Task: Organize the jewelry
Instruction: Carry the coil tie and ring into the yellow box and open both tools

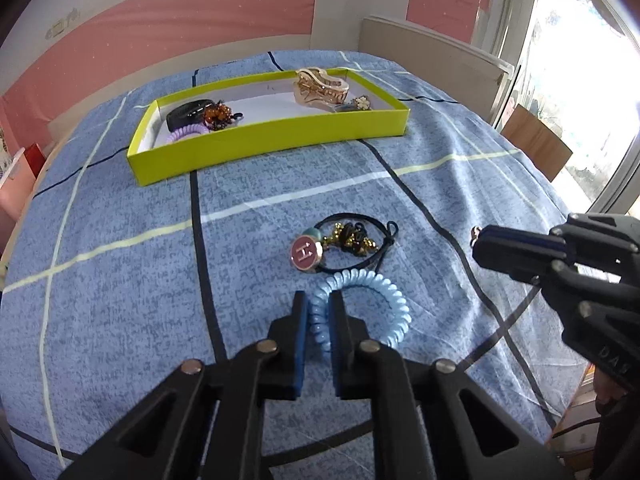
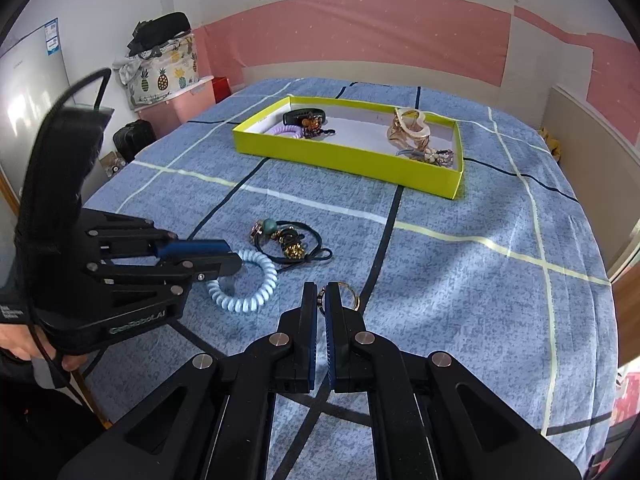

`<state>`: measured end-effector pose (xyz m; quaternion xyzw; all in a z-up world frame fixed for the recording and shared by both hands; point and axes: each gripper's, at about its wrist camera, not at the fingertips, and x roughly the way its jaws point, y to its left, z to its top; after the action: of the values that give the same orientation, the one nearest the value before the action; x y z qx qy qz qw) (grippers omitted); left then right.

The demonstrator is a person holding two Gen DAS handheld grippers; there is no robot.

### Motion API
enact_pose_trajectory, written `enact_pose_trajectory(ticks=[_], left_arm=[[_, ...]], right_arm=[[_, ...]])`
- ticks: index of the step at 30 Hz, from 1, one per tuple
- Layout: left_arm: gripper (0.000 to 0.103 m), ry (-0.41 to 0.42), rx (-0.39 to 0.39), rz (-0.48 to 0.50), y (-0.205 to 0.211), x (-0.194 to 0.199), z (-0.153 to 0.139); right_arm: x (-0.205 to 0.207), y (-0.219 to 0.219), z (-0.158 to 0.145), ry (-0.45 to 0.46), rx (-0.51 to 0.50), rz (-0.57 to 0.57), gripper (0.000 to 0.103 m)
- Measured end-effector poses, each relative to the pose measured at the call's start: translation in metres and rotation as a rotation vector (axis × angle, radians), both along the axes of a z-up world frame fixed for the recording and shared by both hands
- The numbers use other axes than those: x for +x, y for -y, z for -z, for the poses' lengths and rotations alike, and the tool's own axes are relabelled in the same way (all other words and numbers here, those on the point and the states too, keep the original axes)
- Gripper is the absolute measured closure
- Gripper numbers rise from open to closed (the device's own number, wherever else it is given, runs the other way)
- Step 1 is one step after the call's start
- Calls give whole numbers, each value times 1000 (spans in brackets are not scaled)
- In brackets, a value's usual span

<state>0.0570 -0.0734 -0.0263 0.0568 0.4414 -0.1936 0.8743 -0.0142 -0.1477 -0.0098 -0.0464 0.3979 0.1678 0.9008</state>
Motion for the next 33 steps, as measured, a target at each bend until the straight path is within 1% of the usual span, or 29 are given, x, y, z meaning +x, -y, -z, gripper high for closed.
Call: enact_pose_trajectory(ticks=[4, 7, 11, 15, 19, 26, 31, 33], left_arm=[[94, -7, -26, 6, -5, 0, -1], [94, 2, -57, 12, -10, -2, -8], [94, 53, -86, 14, -18, -7, -28], [94, 97, -119, 2, -28, -2, -48], [94, 128, -125, -14, -36, 11, -64], [94, 174, -128, -45, -46, 46, -88], [94, 192, -133, -62, -51, 69, -95], [94, 189, -129, -67, -51, 80, -95]], right_arm=[[2, 3, -2, 10, 9, 8, 100], [3, 6, -6, 21, 19, 14, 100], [4, 10, -13, 38, 34, 22, 100], [8, 14, -22, 57, 54, 27, 100], [17, 17, -34, 81, 77, 25, 100], [48, 20, -60, 125, 125, 15, 100], [73, 20, -69, 130, 140, 18, 100], [88, 16, -70, 119, 137, 15, 100]])
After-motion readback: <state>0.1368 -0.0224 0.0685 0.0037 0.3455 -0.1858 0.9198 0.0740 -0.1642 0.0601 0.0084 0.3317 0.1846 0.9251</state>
